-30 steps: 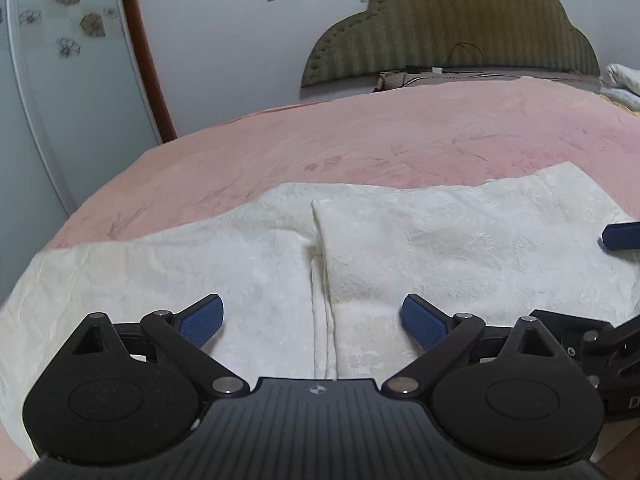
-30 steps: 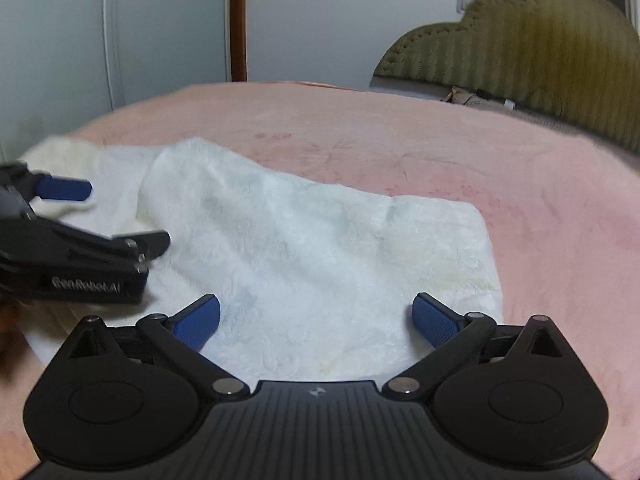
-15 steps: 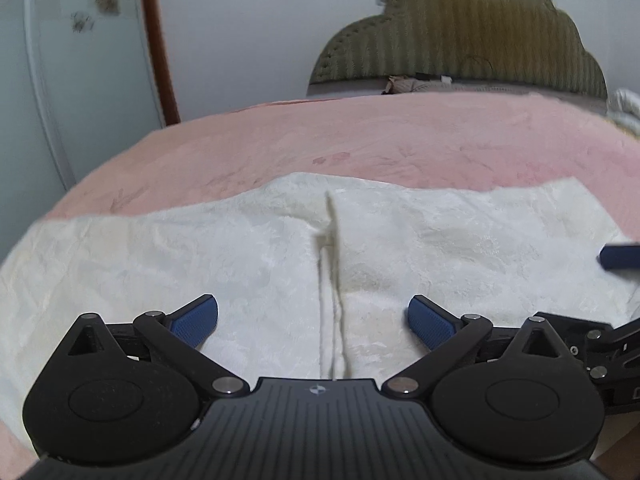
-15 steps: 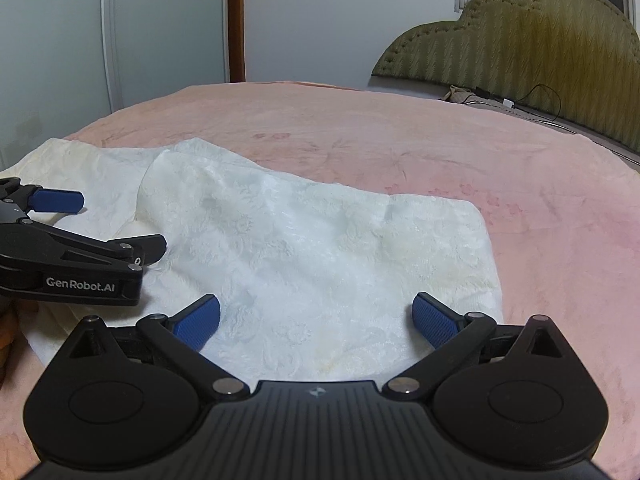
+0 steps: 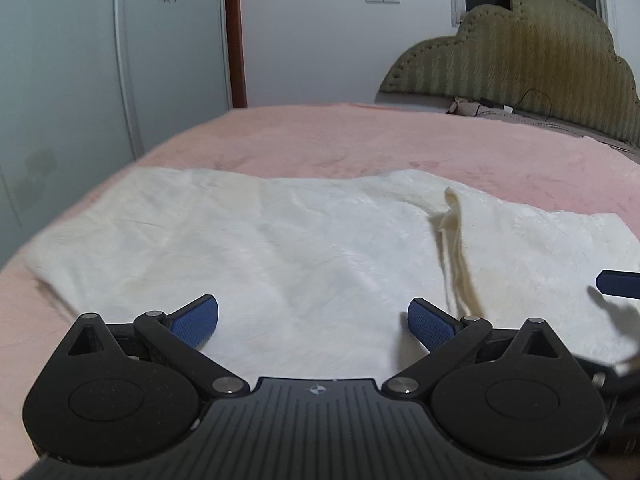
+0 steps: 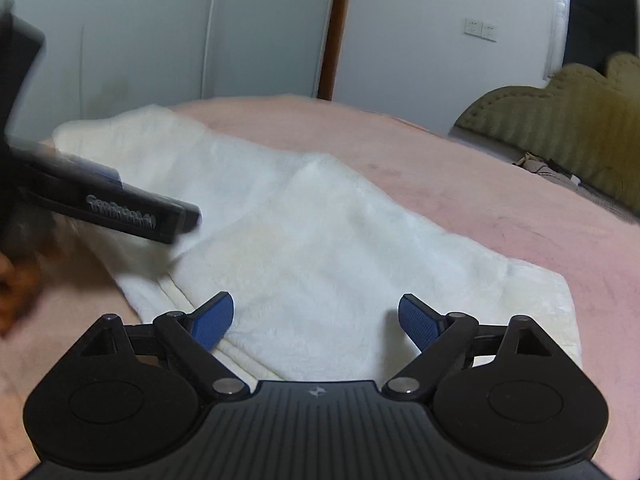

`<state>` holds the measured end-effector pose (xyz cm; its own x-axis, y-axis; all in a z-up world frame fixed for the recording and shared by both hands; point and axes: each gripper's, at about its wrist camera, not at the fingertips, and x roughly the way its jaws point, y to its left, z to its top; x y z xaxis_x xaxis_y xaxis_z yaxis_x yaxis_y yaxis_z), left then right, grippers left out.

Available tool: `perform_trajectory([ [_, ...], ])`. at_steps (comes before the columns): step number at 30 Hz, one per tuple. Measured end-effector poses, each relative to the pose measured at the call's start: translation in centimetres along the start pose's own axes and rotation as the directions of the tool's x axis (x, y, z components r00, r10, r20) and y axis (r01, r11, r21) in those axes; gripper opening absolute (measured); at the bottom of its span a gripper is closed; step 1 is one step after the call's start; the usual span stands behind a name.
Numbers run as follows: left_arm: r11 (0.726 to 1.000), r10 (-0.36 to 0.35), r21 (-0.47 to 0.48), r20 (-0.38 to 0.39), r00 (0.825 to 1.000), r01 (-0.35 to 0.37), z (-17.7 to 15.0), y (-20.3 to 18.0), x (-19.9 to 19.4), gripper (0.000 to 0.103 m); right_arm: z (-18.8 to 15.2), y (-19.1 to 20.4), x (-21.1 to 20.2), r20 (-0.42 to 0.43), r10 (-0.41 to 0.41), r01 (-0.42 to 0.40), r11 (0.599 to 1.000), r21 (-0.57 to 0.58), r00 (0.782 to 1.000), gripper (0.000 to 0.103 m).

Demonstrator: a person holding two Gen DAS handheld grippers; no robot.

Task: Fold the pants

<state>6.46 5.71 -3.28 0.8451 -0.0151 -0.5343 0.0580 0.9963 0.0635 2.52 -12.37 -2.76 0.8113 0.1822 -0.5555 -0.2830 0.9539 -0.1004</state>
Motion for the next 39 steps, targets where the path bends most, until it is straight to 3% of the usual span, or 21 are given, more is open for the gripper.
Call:
perform_trajectory([
  [3,0.998,0.017,-0.061,0.018,1.000,-0.015,-0.1,2.3,-1.2,0.103,-0.2,-1.2,-0.2,0.003,0.019,-0.019,0.996,0.088,1.000,0.090],
  [6,0.986,0.063,-0.158,0.031,0.998,-0.057,0.3,5.0,-1.8,0.103,0.5,-1.1,-0.7,0.058,0.019,-0.026,0.992,0.121,0.998,0.090],
  [9,0.964,0.108,-0.246,0.033,0.994,-0.096,0.8,8.0,-2.5,0.103,1.3,0.6,-0.2,0.061,0.060,-0.065,0.996,0.069,0.996,0.091],
  [12,0.946,0.140,-0.297,0.020,0.990,-0.128,0.4,10.8,-3.3,0.103,1.0,3.0,1.6,-0.030,0.091,-0.093,0.995,-0.049,0.995,0.091],
  [16,0.909,0.139,-0.394,-0.017,0.990,-0.135,-0.5,14.6,-4.5,0.103,1.5,3.9,0.4,0.035,0.033,-0.031,0.997,-0.068,0.999,0.091],
  [20,0.817,-0.004,-0.576,-0.064,0.998,-0.034,-1.5,17.7,-3.9,0.102,3.1,7.6,-0.1,0.081,0.106,-0.092,0.983,-0.161,0.991,0.091],
  [23,0.784,-0.058,-0.620,-0.033,0.998,0.025,-1.3,18.8,-4.2,0.102,3.9,12.3,1.0,0.086,0.155,-0.120,0.941,-0.317,0.984,0.091],
  [24,0.761,-0.097,-0.646,-0.022,0.995,0.060,-1.3,19.3,-4.1,0.102,3.9,14.0,1.7,0.093,0.154,-0.109,0.921,-0.375,0.984,0.091],
  [27,0.649,-0.195,-0.745,0.033,0.980,0.154,-1.7,21.0,-3.5,0.103,3.8,17.9,3.9,0.090,0.153,-0.089,0.863,-0.496,0.984,0.091],
  [30,0.536,-0.268,-0.819,0.066,0.961,0.205,-1.9,22.5,-2.7,0.103,4.0,20.4,4.9,0.150,0.121,-0.018,0.830,-0.557,0.981,0.091],
  [34,0.436,-0.331,-0.866,0.101,0.938,0.247,-1.6,23.4,-1.5,0.103,4.8,22.8,6.3,0.206,0.100,0.050,0.785,-0.617,0.973,0.090],
  [36,0.407,-0.343,-0.875,0.119,0.932,0.262,-1.3,23.4,-0.6,0.103,5.2,23.6,7.1,0.206,0.110,0.050,0.764,-0.643,0.972,0.079],
  [38,0.384,-0.358,-0.877,0.146,0.922,0.288,-0.9,23.4,0.4,0.103,5.6,24.2,7.6,0.187,0.125,0.027,0.759,-0.650,0.975,0.043],
  [39,0.369,-0.356,-0.880,0.162,0.920,0.298,-0.8,23.2,0.8,0.103,5.7,24.3,7.8,0.178,0.132,0.016,0.760,-0.650,0.975,0.035],
])
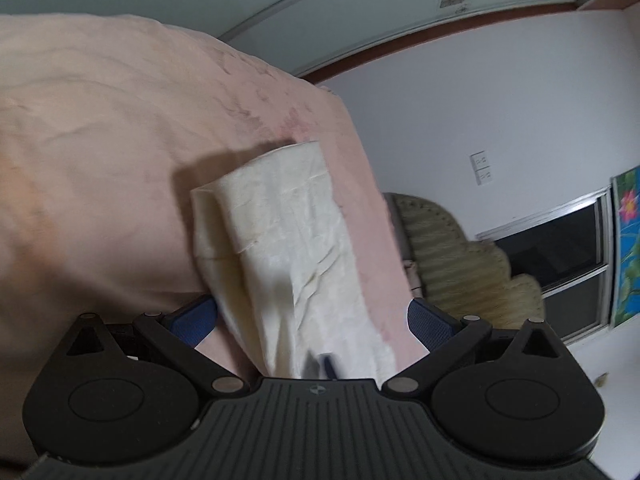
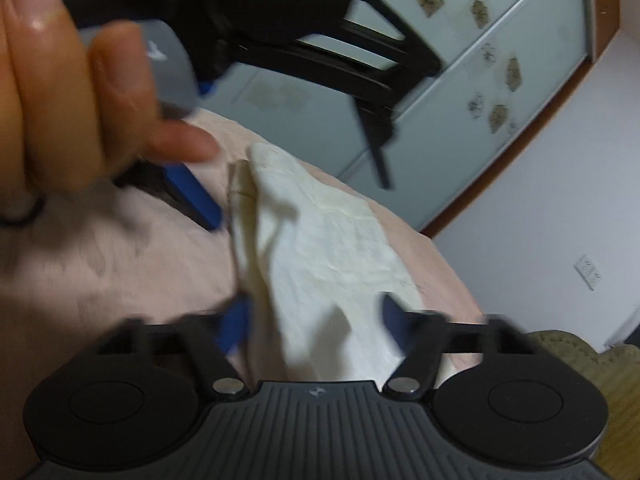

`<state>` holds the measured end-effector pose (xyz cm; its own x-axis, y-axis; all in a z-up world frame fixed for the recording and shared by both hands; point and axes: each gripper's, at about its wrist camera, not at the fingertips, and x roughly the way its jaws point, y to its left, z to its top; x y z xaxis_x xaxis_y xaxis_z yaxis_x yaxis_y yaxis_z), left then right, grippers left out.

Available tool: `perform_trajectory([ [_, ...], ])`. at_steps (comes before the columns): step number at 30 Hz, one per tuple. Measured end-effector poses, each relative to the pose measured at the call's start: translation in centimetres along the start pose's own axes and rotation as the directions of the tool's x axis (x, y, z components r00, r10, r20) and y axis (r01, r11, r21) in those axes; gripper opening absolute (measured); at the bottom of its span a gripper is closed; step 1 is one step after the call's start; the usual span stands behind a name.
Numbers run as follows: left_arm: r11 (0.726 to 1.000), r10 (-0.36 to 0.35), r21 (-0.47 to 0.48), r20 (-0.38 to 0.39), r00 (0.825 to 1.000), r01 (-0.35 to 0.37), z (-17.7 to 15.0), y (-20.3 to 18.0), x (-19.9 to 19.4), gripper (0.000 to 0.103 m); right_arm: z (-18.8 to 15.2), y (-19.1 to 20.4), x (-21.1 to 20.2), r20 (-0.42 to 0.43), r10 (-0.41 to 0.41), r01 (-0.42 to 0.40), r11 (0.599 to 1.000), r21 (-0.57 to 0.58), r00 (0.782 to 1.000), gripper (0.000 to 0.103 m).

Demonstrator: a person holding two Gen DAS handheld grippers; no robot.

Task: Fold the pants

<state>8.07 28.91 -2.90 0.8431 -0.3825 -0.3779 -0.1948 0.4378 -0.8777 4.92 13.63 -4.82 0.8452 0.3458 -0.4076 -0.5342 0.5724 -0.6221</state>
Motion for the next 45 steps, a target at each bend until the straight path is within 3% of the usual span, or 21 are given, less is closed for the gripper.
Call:
perform_trajectory([
  [2,0.999,-0.050,-0.006,0.009,0.999,0.050,0.2,0.1,1.0,0.103,0.0,-0.5,0.0,0.019,0.008,-0.009,0.999,0.043,1.000,0.020],
  [5,0.999,-0.035,-0.007,-0.016,0.999,0.035,0.8,-0.3,2.8,0.103,0.0,-3.1,-0.7,0.049,0.043,-0.052,0.979,0.198,0.998,0.016],
  [8,0.999,-0.038,0.032,-0.046,0.998,0.039,1.2,-1.3,4.3,0.102,-0.3,-6.4,-1.3,0.082,0.111,-0.133,0.922,0.365,0.990,0.015],
  [10,0.998,-0.031,0.060,-0.080,0.996,0.036,1.3,-1.4,5.3,0.092,-0.8,-7.6,-1.8,0.112,0.233,-0.258,0.884,0.389,0.966,0.015],
  [12,0.994,0.065,0.097,-0.076,0.995,-0.058,1.2,-1.5,5.6,0.063,-1.6,-9.1,-2.7,0.143,0.351,-0.379,0.840,0.387,0.925,0.015],
  [14,0.978,0.131,0.175,-0.064,0.989,-0.118,0.9,-1.9,5.8,0.044,-3.0,-11.6,-3.9,0.241,0.424,-0.488,0.760,0.430,0.873,0.016],
  [15,0.972,0.151,0.191,-0.052,0.987,-0.139,0.7,-1.8,5.7,0.033,-3.7,-12.9,-3.9,0.255,0.409,-0.482,0.735,0.477,0.876,0.016],
  [16,0.967,0.166,0.201,-0.042,0.985,-0.155,0.6,-1.7,5.8,0.029,-4.2,-14.1,-3.4,0.225,0.357,-0.421,0.727,0.543,0.907,0.016],
  [18,0.959,0.180,0.225,-0.024,0.983,-0.170,0.4,-1.8,5.6,0.019,-5.4,-15.2,-1.2,0.070,0.273,-0.254,0.728,0.637,0.959,0.016],
  [19,0.954,0.183,0.245,-0.016,0.983,-0.174,0.2,-2.0,5.6,0.018,-6.3,-15.3,0.3,-0.021,0.259,-0.182,0.730,0.659,0.966,0.016],
  [21,0.932,0.200,0.306,0.009,0.980,-0.193,-0.1,-2.5,5.5,0.014,-7.8,-14.2,3.0,-0.142,0.311,-0.142,0.732,0.666,0.940,0.015],
  [22,0.920,0.202,0.338,0.028,0.979,-0.200,-0.4,-2.9,5.4,0.014,-7.9,-13.8,3.0,-0.116,0.291,-0.151,0.750,0.644,0.950,0.016],
  [24,0.877,0.194,0.429,0.093,0.976,-0.216,-1.5,-4.2,4.6,0.011,-6.9,-14.2,3.5,-0.130,0.301,-0.161,0.771,0.617,0.945,0.017],
  [28,0.717,0.103,0.659,0.221,0.970,-0.226,-5.7,-8.6,2.2,0.010,-4.8,-16.2,4.5,-0.032,0.302,-0.206,0.722,0.661,0.953,0.017],
  [30,0.633,0.033,0.749,0.231,0.972,-0.199,-7.9,-10.8,1.3,0.010,-4.5,-16.6,5.3,-0.004,0.306,-0.219,0.690,0.690,0.952,0.018],
  [34,0.507,-0.036,0.847,0.209,0.977,-0.163,-12.0,-13.9,0.7,0.011,-6.0,-18.0,3.8,0.091,0.253,-0.233,0.615,0.753,0.963,0.018],
  [38,0.470,-0.095,0.880,0.130,0.987,-0.071,-15.5,-16.0,1.2,0.011,-8.6,-20.4,0.9,0.165,0.188,-0.243,0.560,0.792,0.968,0.018],
  [40,0.431,-0.111,0.901,0.109,0.988,-0.051,-17.7,-17.2,1.9,0.010,-10.4,-21.4,-1.3,0.188,0.153,-0.241,0.523,0.818,0.970,0.018],
  [45,0.378,-0.141,0.924,-0.009,0.990,0.062,-22.6,-19.6,4.9,0.011,-14.9,-23.3,-5.8,0.168,0.066,-0.177,0.516,0.838,0.984,0.018],
])
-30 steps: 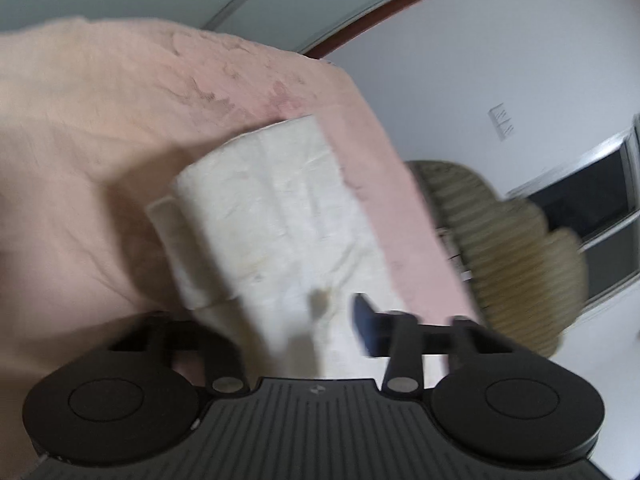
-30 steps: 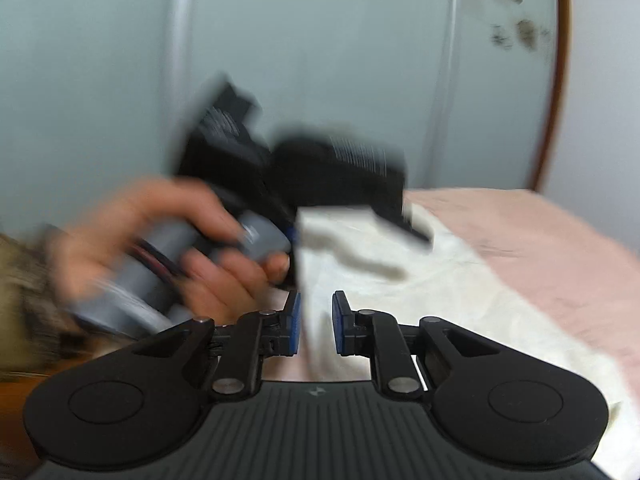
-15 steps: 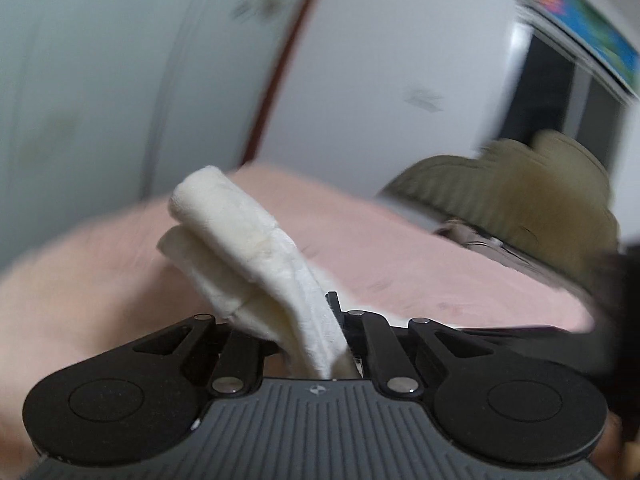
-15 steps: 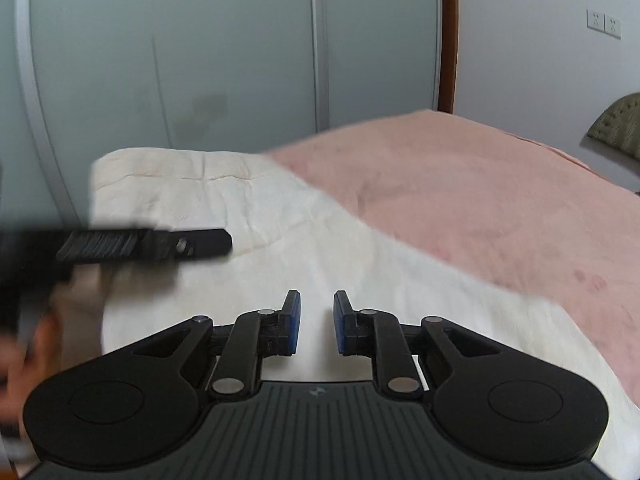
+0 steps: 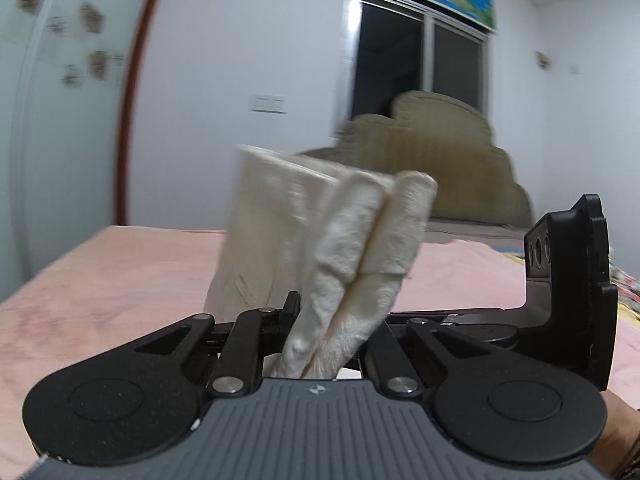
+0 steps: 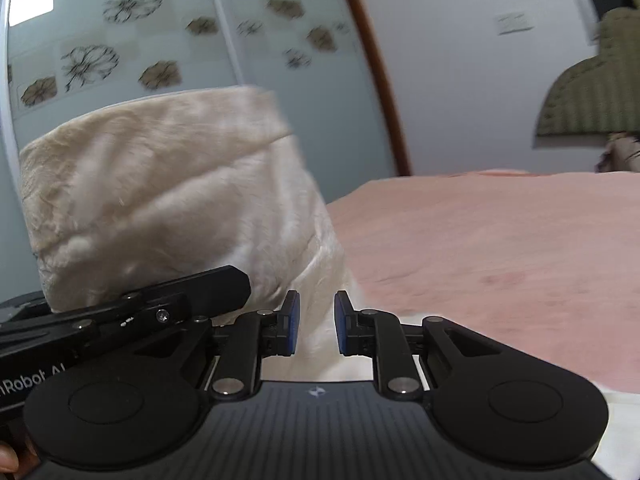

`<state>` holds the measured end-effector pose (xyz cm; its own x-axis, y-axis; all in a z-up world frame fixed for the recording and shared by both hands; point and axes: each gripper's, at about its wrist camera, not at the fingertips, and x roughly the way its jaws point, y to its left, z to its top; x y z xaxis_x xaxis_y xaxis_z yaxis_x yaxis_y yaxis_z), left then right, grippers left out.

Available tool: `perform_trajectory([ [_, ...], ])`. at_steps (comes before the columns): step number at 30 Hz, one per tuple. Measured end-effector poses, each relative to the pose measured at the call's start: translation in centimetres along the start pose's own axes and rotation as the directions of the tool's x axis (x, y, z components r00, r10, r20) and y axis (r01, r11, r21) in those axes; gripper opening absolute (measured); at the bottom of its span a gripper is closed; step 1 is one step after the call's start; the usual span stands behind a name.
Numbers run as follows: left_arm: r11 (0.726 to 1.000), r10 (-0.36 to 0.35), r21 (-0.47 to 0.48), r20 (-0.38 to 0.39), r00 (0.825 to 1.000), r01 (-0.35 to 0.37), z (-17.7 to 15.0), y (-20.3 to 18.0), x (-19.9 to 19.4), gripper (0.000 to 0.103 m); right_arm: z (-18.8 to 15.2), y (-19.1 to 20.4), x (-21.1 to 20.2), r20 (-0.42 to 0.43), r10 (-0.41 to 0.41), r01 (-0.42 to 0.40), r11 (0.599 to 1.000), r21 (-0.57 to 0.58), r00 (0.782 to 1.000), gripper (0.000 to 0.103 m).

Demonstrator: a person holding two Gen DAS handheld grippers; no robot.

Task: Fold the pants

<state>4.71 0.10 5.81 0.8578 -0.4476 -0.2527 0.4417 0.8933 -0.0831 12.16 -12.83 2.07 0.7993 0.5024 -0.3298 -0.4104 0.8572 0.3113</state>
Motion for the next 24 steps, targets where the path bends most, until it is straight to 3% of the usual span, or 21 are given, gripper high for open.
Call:
perform_trajectory([
  [6,0.990,-0.140,0.007,-0.095,0.986,0.141,-1.4,-5.4,4.2,0.011,-0.9,-4.7,-5.1,-0.008,-0.128,0.128,0.991,-0.035,0.992,0.018],
  [13,0.971,-0.231,0.019,-0.155,0.960,0.237,-4.7,-10.0,7.3,0.013,-3.2,-7.9,-8.8,-0.060,-0.237,0.238,0.971,0.010,0.970,0.018],
  [16,0.961,-0.256,0.058,-0.193,0.947,0.271,-6.2,-11.0,7.9,0.023,-4.4,-8.9,-10.0,-0.088,-0.274,0.274,0.962,-0.014,0.958,0.018],
  [18,0.956,-0.258,0.079,-0.227,0.939,0.282,-7.3,-11.5,8.2,0.025,-5.2,-10.1,-10.8,-0.141,-0.289,0.289,0.957,-0.022,0.947,0.023],
  [20,0.953,-0.264,0.081,-0.248,0.932,0.291,-8.3,-11.6,8.5,0.025,-5.7,-11.0,-11.2,-0.179,-0.336,0.340,0.940,-0.007,0.925,0.039],
  [22,0.953,-0.266,0.075,-0.260,0.928,0.294,-8.8,-11.7,8.9,0.026,-5.7,-11.5,-11.7,-0.196,-0.366,0.374,0.927,0.007,0.910,0.047],
  [24,0.949,-0.271,0.080,-0.284,0.920,0.305,-8.8,-11.5,9.3,0.029,-5.7,-11.7,-12.7,-0.196,-0.428,0.437,0.899,0.001,0.882,0.048],
])
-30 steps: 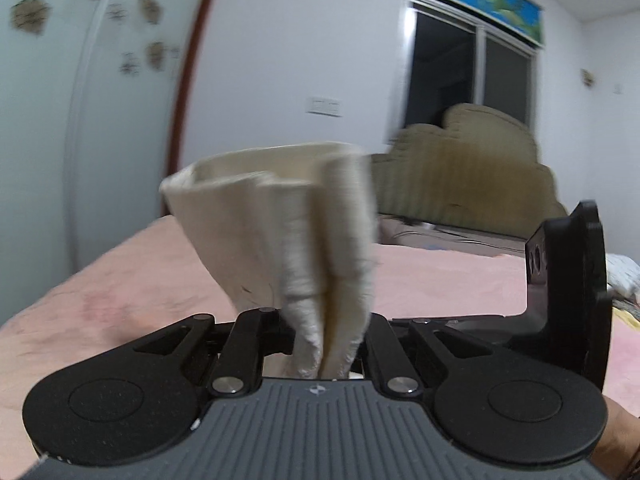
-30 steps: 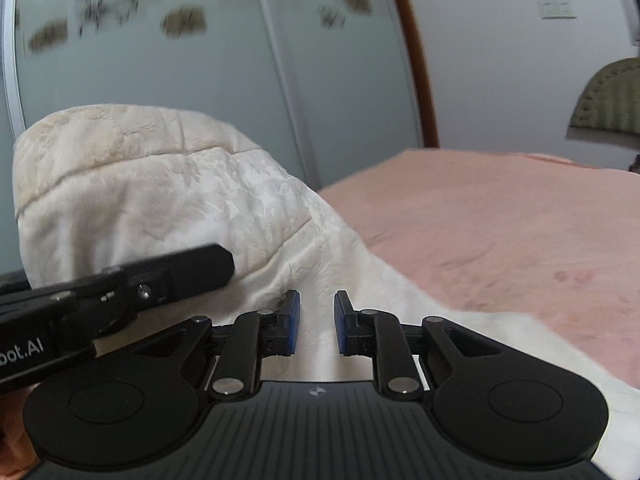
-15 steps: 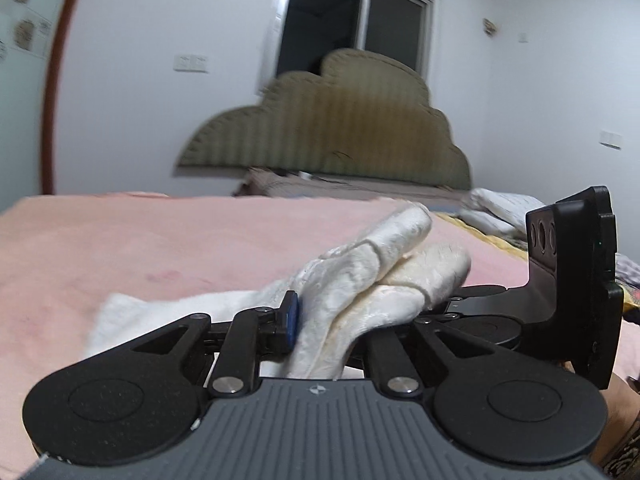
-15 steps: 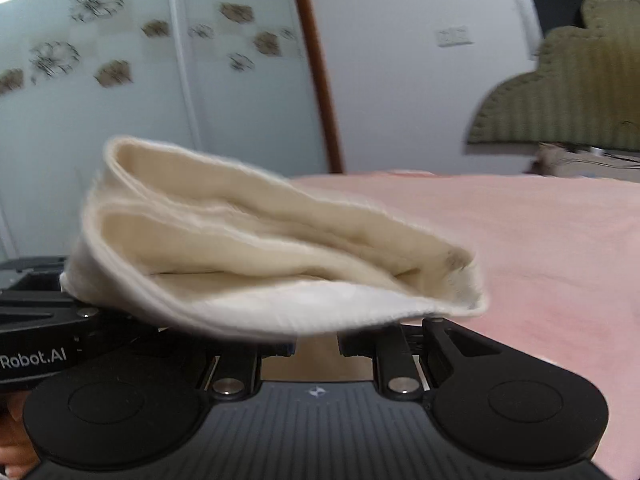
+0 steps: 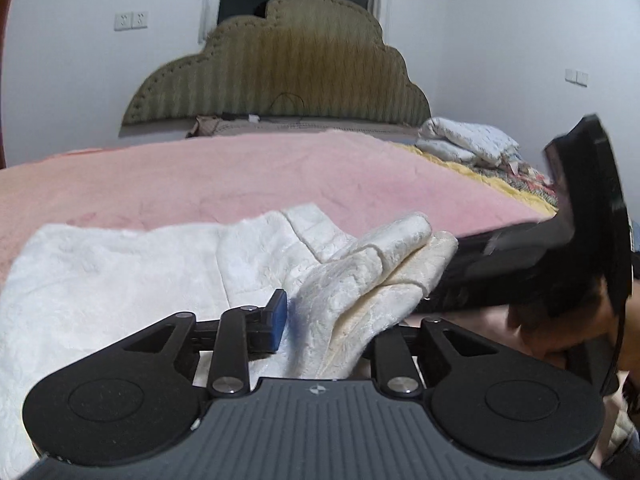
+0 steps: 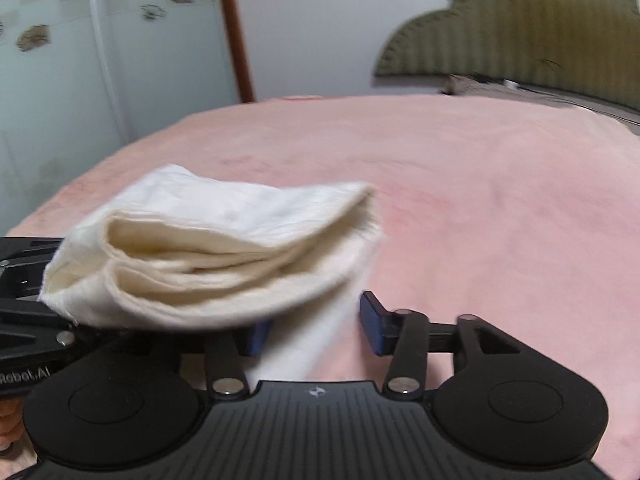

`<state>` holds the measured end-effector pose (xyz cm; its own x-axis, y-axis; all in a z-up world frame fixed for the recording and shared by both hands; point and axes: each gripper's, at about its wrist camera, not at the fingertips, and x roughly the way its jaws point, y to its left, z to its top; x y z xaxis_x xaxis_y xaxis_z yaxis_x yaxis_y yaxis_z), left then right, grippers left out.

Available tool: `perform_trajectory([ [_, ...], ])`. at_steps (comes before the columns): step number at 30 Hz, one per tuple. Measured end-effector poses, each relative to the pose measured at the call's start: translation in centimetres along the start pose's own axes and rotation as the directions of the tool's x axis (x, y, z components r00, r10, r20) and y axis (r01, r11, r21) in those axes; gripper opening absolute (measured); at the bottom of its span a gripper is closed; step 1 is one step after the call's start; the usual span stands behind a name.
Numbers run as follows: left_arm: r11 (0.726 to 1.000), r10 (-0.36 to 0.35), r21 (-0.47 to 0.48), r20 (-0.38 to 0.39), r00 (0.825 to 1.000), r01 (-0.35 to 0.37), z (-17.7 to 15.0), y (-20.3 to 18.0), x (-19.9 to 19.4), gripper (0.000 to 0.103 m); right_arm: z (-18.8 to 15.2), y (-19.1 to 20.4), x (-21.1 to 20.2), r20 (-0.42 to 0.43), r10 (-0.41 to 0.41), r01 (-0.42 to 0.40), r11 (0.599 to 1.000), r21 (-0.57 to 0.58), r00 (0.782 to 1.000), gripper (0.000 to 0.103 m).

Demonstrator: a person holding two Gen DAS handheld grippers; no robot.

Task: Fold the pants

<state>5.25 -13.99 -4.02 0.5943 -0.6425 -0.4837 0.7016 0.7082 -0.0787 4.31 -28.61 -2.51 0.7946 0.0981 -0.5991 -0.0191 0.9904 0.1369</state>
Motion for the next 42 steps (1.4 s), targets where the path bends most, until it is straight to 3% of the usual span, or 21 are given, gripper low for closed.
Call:
perform_trajectory([
  [2,1.000,-0.017,0.010,-0.019,1.000,0.017,-0.3,0.2,-0.4,0.037,-0.2,-0.7,-1.3,0.038,-0.106,0.105,0.994,0.017,0.994,0.048],
  [4,0.998,-0.055,-0.010,-0.036,0.998,0.054,-0.9,0.4,-1.0,0.049,0.1,-1.0,-2.9,0.120,-0.225,0.219,0.974,0.062,0.967,0.048],
  [5,0.997,-0.081,-0.021,-0.038,0.996,0.080,-1.3,0.5,-1.6,0.060,0.1,-1.1,-3.6,0.168,-0.250,0.238,0.967,0.087,0.954,0.050],
  [6,0.992,-0.120,-0.032,-0.038,0.992,0.118,-1.7,0.7,-2.2,0.070,0.4,-0.8,-4.1,0.203,-0.236,0.220,0.971,0.096,0.950,0.050],
  [8,0.983,-0.181,-0.038,-0.027,0.983,0.180,-2.2,0.7,-3.5,0.075,1.1,0.4,-4.5,0.238,-0.141,0.133,0.990,0.052,0.961,0.050],
  [12,0.979,-0.200,-0.038,0.009,0.980,0.200,-2.5,1.9,-6.3,0.075,1.4,4.1,-2.5,0.168,-0.010,0.031,0.992,-0.124,0.986,0.054],
  [16,0.989,-0.065,-0.131,0.034,0.997,0.068,-2.0,5.8,-7.7,0.077,-0.4,4.7,1.0,0.017,-0.051,0.053,0.985,-0.167,0.999,0.056],
  [18,0.975,0.015,-0.220,-0.014,1.000,-0.018,-2.4,8.8,-7.3,0.076,-1.1,4.3,0.7,0.025,-0.061,0.063,0.991,-0.115,0.998,0.061],
  [20,0.953,0.006,-0.301,-0.068,0.998,-0.026,-3.0,11.4,-6.5,0.074,-1.1,4.1,-0.1,0.050,-0.055,0.059,0.995,-0.081,0.997,0.061],
  [24,0.937,0.023,-0.350,0.009,1.000,-0.019,-2.8,12.4,-7.5,0.070,-1.9,4.4,-1.5,0.073,-0.028,0.035,0.995,-0.097,0.997,0.061],
  [28,0.958,0.091,-0.280,0.074,0.993,-0.066,-1.5,11.7,-8.2,0.076,-3.4,4.1,-0.9,0.047,-0.036,0.039,0.996,-0.074,0.998,0.065],
  [31,0.971,0.158,-0.180,0.005,0.987,-0.154,-2.2,10.7,-7.1,0.081,-3.1,4.9,-2.3,0.106,-0.064,0.071,0.995,-0.065,0.992,0.065],
  [33,0.976,0.192,-0.101,-0.042,0.981,-0.195,-3.5,9.8,-6.2,0.081,-3.1,6.2,-3.1,0.138,-0.033,0.049,0.992,-0.113,0.990,0.065],
  [35,0.974,0.224,-0.021,-0.014,0.975,-0.224,-3.9,8.5,-6.1,0.082,-3.0,7.4,-2.8,0.108,0.020,-0.001,0.984,-0.176,0.994,0.066],
  [36,0.976,0.217,0.004,-0.009,0.976,-0.217,-3.7,8.2,-6.2,0.082,-3.2,8.0,-2.1,0.053,0.025,-0.013,0.977,-0.214,0.998,0.066],
  [39,0.979,0.201,0.035,0.025,0.979,-0.202,-2.4,8.3,-6.1,0.087,-2.9,8.2,-1.1,0.021,0.015,-0.010,0.972,-0.235,1.000,0.066],
  [42,0.961,0.274,0.033,0.047,0.961,-0.276,-1.0,8.9,-4.8,0.097,-0.7,7.4,-1.2,0.052,0.032,-0.023,0.985,-0.173,0.998,0.066],
])
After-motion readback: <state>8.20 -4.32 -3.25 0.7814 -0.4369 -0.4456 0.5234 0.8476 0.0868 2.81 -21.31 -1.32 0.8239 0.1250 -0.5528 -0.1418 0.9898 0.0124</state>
